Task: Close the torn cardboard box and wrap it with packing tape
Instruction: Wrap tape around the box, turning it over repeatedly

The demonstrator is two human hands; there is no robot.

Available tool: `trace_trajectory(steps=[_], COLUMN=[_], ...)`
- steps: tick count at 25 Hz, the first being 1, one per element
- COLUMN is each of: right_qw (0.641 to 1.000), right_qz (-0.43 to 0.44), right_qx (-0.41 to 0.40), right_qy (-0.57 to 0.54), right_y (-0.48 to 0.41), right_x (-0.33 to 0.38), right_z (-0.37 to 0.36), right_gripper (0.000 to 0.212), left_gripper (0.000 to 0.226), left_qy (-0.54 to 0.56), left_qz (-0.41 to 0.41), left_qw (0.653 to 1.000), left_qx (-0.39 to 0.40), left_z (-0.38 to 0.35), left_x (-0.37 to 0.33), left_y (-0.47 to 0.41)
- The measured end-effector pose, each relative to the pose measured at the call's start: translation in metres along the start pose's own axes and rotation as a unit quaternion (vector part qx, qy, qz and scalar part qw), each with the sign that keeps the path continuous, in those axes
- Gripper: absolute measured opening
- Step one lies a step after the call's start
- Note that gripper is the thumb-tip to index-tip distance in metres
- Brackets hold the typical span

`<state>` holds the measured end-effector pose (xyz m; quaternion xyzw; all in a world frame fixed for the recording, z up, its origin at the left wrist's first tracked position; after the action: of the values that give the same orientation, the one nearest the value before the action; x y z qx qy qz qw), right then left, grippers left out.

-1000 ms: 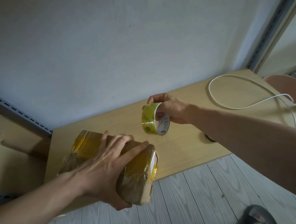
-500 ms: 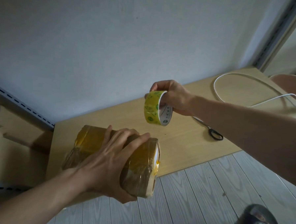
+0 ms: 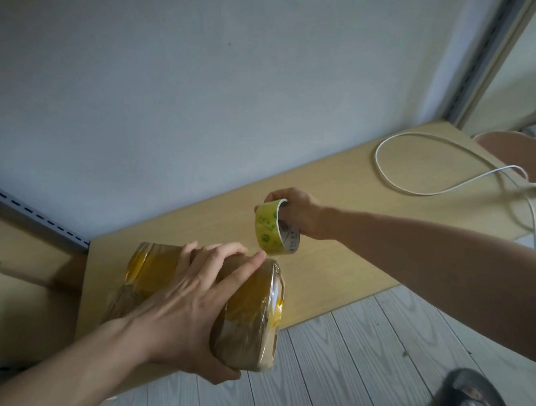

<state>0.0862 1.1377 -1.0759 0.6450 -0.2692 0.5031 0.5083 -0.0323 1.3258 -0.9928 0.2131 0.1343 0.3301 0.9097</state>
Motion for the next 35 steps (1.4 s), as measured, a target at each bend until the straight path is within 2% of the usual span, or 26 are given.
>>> trace_trajectory(steps=[3, 7, 11, 15, 17, 21, 24, 28, 32, 35], right_qw=[1.0, 0.998, 0.996, 0.996, 0.994, 0.985, 0.982, 0.981, 0.986, 0.986], right_qz=[-0.014, -0.044, -0.066, -0.069, -0.074, -0.095, -0.111, -0.132, -0.088, -0.087], right_qx=[-0.006, -0.03, -0.033, -0.022, 0.004, 0.056, 0.048, 0.044, 0.006, 0.012], right_qy=[-0.01, -0.031, -0.055, -0.053, -0.085, -0.129, -0.144, -0.136, -0.141, -0.144], right_y=[0.006, 0.021, 0.03, 0.029, 0.035, 0.058, 0.073, 0.092, 0.12, 0.139], right_x=[-0.017, -0.03, -0.031, -0.018, -0.009, 0.003, 0.005, 0.009, 0.019, 0.008], right_z=[-0.001, -0.006, -0.004, 0.011, 0.021, 0.026, 0.023, 0.017, 0.024, 0.02], right_gripper=[0.012, 0.015, 0.023, 0.007, 0.003, 0.009, 0.009, 0.025, 0.016, 0.02], left_gripper=[0.152, 0.154, 0.149, 0.152, 0.156, 0.163, 0.164, 0.164, 0.162, 0.161], left_qy=[-0.011, -0.003, -0.004, 0.025, 0.041, 0.054, 0.059, 0.057, 0.083, 0.081], left_qz=[0.007, -0.029, -0.052, -0.023, -0.006, 0.004, 0.008, 0.01, 0.051, 0.065], left_qw=[0.997, 0.993, 0.994, 0.999, 0.999, 0.998, 0.997, 0.998, 0.994, 0.992], left_qx=[0.082, 0.117, 0.092, 0.04, 0.007, -0.025, -0.041, -0.04, -0.056, -0.07], left_z=[0.007, 0.014, 0.017, 0.017, 0.018, 0.017, 0.017, 0.016, 0.019, 0.02], left_x=[0.0, -0.004, -0.008, -0.007, -0.003, 0.002, 0.003, 0.002, 0.009, 0.011], left_y=[-0.004, -0.017, -0.025, -0.028, -0.031, -0.031, -0.031, -0.033, -0.038, -0.039])
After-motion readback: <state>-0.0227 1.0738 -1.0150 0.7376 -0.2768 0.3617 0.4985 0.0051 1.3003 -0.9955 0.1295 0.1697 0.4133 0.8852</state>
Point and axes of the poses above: each hand's wrist, its own y-axis away from the middle knuckle, its own z-axis out of the back of the hand, x = y × z, the point moved 6 cm from there along -y, towards the middle knuckle, and after that the axes turned 11 degrees about x, right-handed, at the moved point
